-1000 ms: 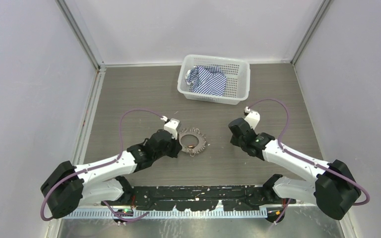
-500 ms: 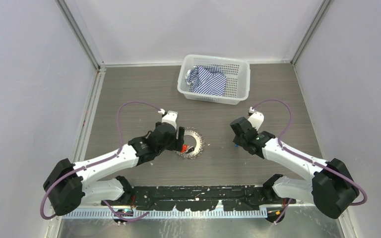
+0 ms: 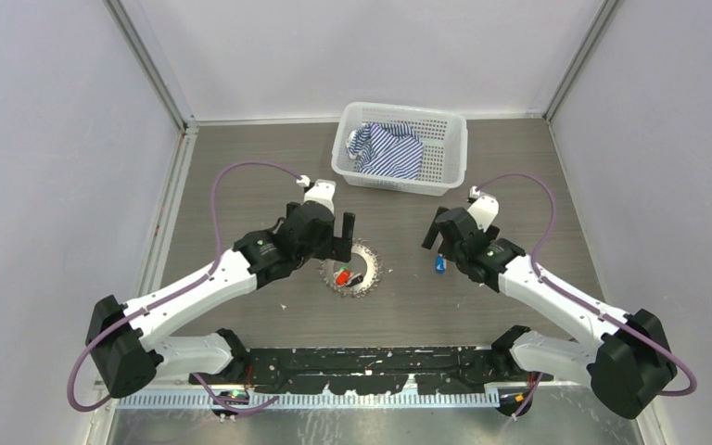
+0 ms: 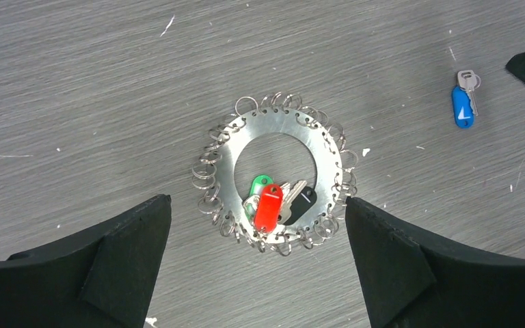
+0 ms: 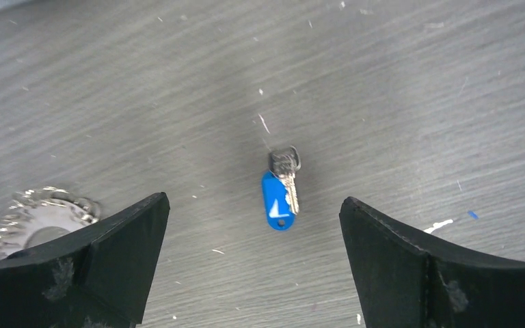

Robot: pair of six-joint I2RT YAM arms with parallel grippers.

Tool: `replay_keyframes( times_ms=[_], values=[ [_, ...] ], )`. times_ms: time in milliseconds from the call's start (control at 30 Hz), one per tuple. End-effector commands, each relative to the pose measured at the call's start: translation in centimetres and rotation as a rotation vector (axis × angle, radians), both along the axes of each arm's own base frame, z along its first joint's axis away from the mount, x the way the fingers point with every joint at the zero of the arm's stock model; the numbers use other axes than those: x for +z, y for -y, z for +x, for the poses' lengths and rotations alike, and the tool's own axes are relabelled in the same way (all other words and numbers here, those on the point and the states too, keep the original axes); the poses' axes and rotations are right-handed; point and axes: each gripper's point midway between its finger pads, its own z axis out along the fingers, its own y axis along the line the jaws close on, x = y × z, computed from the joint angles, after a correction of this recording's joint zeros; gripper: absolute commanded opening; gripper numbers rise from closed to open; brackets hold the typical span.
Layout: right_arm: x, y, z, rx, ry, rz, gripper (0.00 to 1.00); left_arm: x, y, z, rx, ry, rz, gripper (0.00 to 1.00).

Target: Remove the keys from the keyring

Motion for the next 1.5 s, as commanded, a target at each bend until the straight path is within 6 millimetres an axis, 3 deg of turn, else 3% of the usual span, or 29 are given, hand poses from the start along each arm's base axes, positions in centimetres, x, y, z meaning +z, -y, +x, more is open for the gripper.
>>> replay_keyframes(
  times_ms=[0, 233, 400, 800, 1467],
  values=[
    [5.5, -0.2, 2.2, -0.005, 0.137, 0.008, 1.00, 1.2, -0.7, 0.6, 0.046, -0.005, 0.038, 1.00],
    [13.3, 0.1, 2.6, 0.041, 0.315, 0.034, 1.00, 3.2, -3.0, 2.0, 0.169, 0.048, 0.121, 1.00],
    [16.0, -0.5, 1.6, 0.102, 0.382, 0.108, 1.00, 4.6, -2.9, 2.4, 0.170, 0.072, 0.121, 1.00],
    [16.8, -0.9, 1.0, 0.139, 0.409, 0.143, 1.00, 5.8, -3.5, 2.8, 0.210, 0.108, 0.118, 1.00],
    [15.3, -1.5, 1.2, 0.154, 0.374, 0.139, 1.00, 5.8, -3.6, 2.9, 0.208, 0.117, 0.125, 1.00]
  ],
)
